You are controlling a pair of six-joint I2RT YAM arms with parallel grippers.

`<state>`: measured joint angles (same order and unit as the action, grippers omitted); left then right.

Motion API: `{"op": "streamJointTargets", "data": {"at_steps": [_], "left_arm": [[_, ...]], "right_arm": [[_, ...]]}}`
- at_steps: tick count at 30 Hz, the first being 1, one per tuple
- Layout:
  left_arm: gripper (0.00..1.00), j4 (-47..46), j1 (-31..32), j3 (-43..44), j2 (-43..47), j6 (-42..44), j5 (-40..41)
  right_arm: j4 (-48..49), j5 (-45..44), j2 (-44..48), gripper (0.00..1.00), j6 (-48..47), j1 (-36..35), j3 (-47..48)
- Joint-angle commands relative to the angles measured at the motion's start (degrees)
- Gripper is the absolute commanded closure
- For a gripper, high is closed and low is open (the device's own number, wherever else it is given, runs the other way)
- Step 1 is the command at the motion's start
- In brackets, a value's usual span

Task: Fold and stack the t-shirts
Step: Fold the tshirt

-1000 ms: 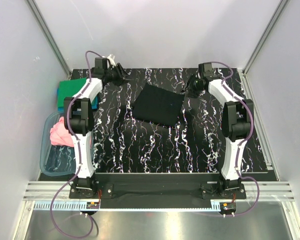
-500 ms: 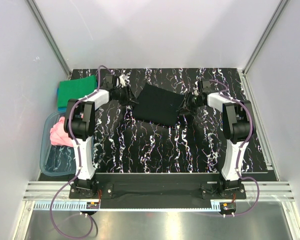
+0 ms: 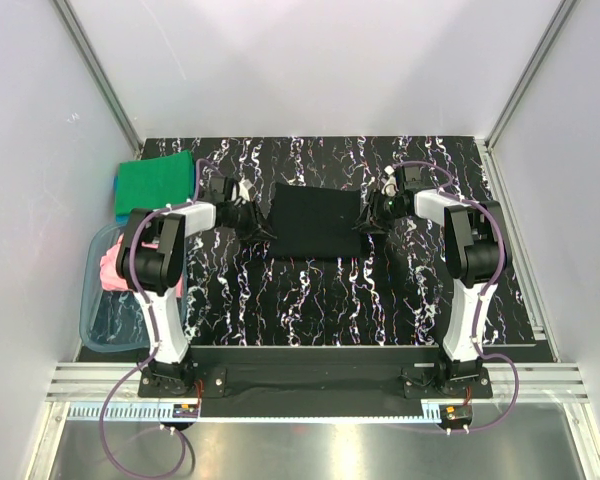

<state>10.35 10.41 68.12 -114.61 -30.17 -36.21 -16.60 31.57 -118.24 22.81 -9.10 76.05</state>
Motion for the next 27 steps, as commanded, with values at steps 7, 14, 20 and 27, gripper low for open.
{"op": "streamJointTargets", "data": {"at_steps": [7,14,20,27], "left_arm": [[0.58,12.85,-0.4,6.49,9.92,5.55,9.74],[0.57,8.82,-0.4,7.21,4.75,7.94,7.57],[0.52,7.49,-0.31,8.61,2.55,10.04,8.52],[0.67,4.59,0.48,7.04,0.53,8.64,3.51]], "right_arm": [[-3.7,1.91,8.98,0.5,-1.98,-0.13,-0.38],[-0.11,4.02,9.87,0.49,1.1,-0.3,-4.32],[4.11,4.81,8.9,0.49,2.86,-0.21,-7.84],[10.18,4.82,8.9,0.5,6.02,-0.21,-13.38]]}}
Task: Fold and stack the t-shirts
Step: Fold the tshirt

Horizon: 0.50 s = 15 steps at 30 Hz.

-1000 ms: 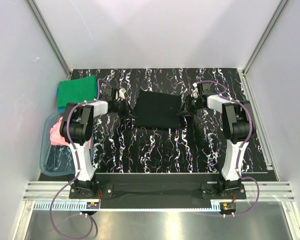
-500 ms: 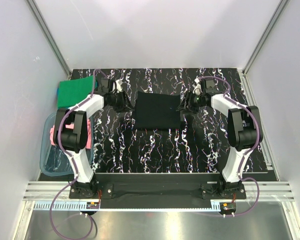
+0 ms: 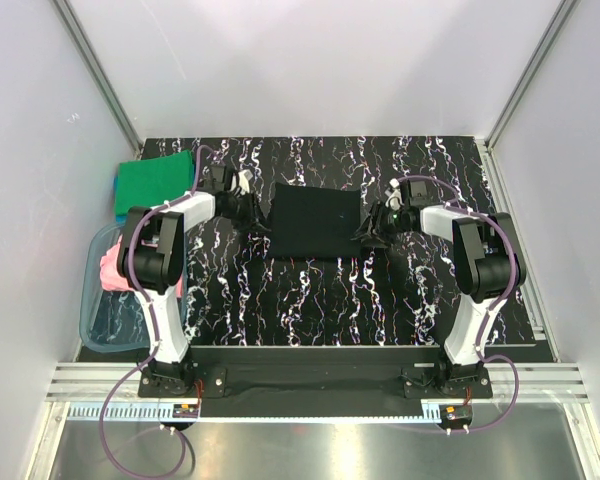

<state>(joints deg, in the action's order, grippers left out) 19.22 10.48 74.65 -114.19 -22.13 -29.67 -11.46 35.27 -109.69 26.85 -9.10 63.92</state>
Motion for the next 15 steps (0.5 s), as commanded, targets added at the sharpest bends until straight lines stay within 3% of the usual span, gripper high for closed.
{"op": "streamJointTargets", "data": {"at_steps": [1,6,15], "left_arm": [[0.73,-4.46,0.42,0.15,0.2,0.25,-3.11],[0.98,-6.21,0.42,-2.93,1.34,-2.04,-3.55],[1.0,-11.57,0.59,-11.72,6.17,-6.96,-2.85]], "right_arm": [[5.57,0.95,0.79,0.5,2.32,-0.21,-2.3],[8.91,-0.28,2.2,0.52,4.69,-0.21,-4.77],[15.42,-1.6,4.48,0.53,9.8,-0.92,-9.69]]}}
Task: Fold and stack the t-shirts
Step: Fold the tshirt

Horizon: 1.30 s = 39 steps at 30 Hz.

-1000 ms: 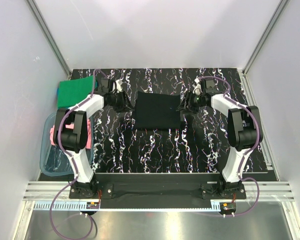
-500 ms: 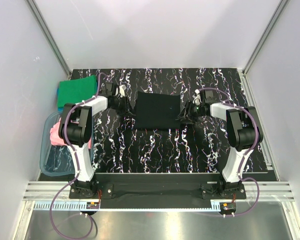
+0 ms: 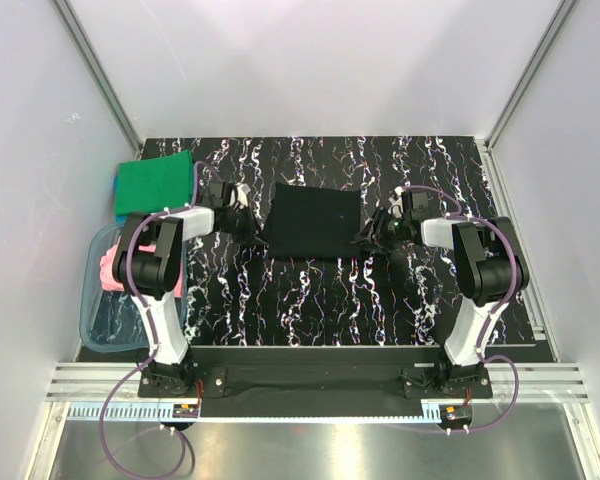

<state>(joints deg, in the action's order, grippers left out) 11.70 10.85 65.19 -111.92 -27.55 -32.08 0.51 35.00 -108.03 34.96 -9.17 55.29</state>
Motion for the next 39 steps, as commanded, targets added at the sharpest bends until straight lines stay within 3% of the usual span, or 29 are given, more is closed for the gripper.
{"op": "streamJointTargets", "data": {"at_steps": [1,4,5,9,15,21,25,26,27,34,39], "left_arm": [[1.0,-3.88,0.22,-2.43,4.51,-1.37,-0.62],[0.78,-0.38,0.22,0.28,7.15,1.69,0.17],[0.62,2.07,0.31,2.81,7.59,2.67,2.17],[0.43,5.69,0.13,9.68,6.9,9.42,5.62],[0.4,9.83,0.22,19.53,-3.47,12.78,1.4],[0.41,9.56,1.1,21.64,-9.1,12.26,0.61],[0.38,9.39,2.15,20.95,-10.16,11.03,2.28],[0.27,8.43,2.24,19.99,-10.16,10.33,2.8],[0.26,7.73,2.24,19.11,-9.81,9.28,2.63],[0.3,6.31,2.59,16.55,-9.72,6.2,0.17],[0.3,8.95,3.12,14.62,-8.32,2.6,6.93]], "right_arm": [[3.27,-1.34,2.82,0.53,1.52,-0.76,-1.15],[2.65,-1.34,2.82,0.53,0.99,-0.85,-1.06],[2.65,-0.91,2.82,0.52,0.81,-0.85,-1.06],[2.48,-0.81,3.08,0.51,0.55,-0.85,-0.62],[-3.41,-3.18,2.3,0.43,-2.17,-0.85,5.08],[-6.22,-4.15,0.19,0.43,-4.2,-0.85,8.87],[-5.7,-4.24,-0.6,0.42,-4.29,-0.76,9.22],[-5.18,-4.07,-0.78,0.42,-4.2,-0.85,9.22],[-5.17,-3.98,-0.95,0.42,-4.2,-0.76,9.14],[-4.21,-3.71,-0.6,0.41,-3.76,-0.85,8.61],[-2.8,-2.66,-0.6,0.41,-2.44,-0.85,8.35]]}}
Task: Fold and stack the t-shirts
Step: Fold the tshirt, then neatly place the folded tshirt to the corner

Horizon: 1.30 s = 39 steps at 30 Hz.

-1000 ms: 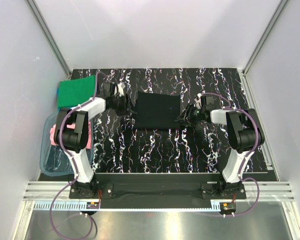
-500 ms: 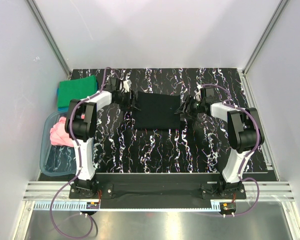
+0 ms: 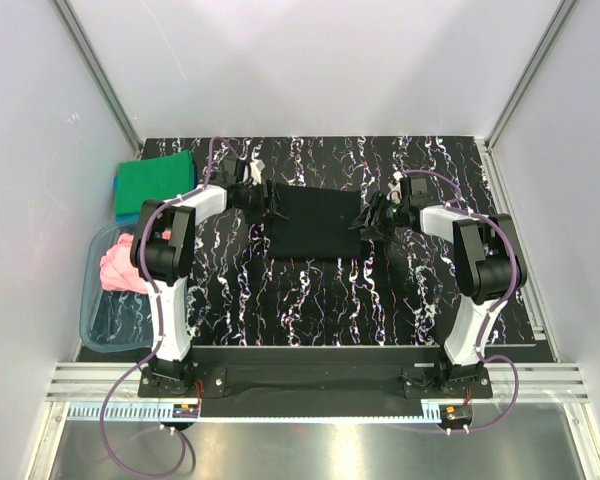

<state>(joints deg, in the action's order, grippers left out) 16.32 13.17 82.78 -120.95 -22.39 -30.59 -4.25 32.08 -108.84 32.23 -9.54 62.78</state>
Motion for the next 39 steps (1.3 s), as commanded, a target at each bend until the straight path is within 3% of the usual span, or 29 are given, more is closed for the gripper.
{"op": "streamJointTargets", "data": {"at_steps": [1,8,12,13,14,16,17,18,25,29,39], "left_arm": [[0.3,4.34,1.15,-3.15,0.62,-3.09,5.54],[0.34,6.1,4.06,-2.8,-0.17,-7.05,10.28],[0.43,6.1,5.02,-2.89,-1.04,-10.12,12.31],[0.48,6.18,5.37,-2.63,-1.22,-10.39,12.57],[0.61,6.62,5.55,-2.37,-1.57,-10.74,13.18],[0.72,6.36,6.08,-2.19,-1.92,-11.71,13.62],[0.91,6.62,6.25,-1.58,-2.01,-12.32,14.41],[1.0,6.97,6.34,-0.96,-1.93,-12.24,14.85],[1.0,21.54,7.31,10.02,1.15,-6.97,25.65],[1.0,24.9,6.87,12.66,2.73,-3.37,31.89],[1.0,31.58,2.66,24.34,0.54,5.16,38.23]], "right_arm": [[2.49,0.53,0.29,0.41,0.55,-0.48,0.76],[3.72,1.5,-0.06,0.41,1.26,-0.74,-0.03],[5.46,2.38,-0.15,0.41,1.26,-0.83,-0.82],[5.66,2.81,-0.23,0.41,1.17,-0.92,-0.91],[5.83,2.9,-0.32,0.41,1.08,-0.92,-1.34],[6.36,3.08,-0.06,0.42,1.0,-0.92,-1.96],[6.45,3.08,0.38,0.42,0.99,-1.01,-2.57],[6.45,3.08,0.64,0.42,1.08,-0.83,-2.75],[0.3,2.56,7.31,0.41,0.03,-0.92,-2.31],[-2.25,2.12,10.74,0.41,-1.03,-0.92,-2.4],[-2.7,1.67,13.3,0.41,-0.41,-0.83,-2.23]]}}
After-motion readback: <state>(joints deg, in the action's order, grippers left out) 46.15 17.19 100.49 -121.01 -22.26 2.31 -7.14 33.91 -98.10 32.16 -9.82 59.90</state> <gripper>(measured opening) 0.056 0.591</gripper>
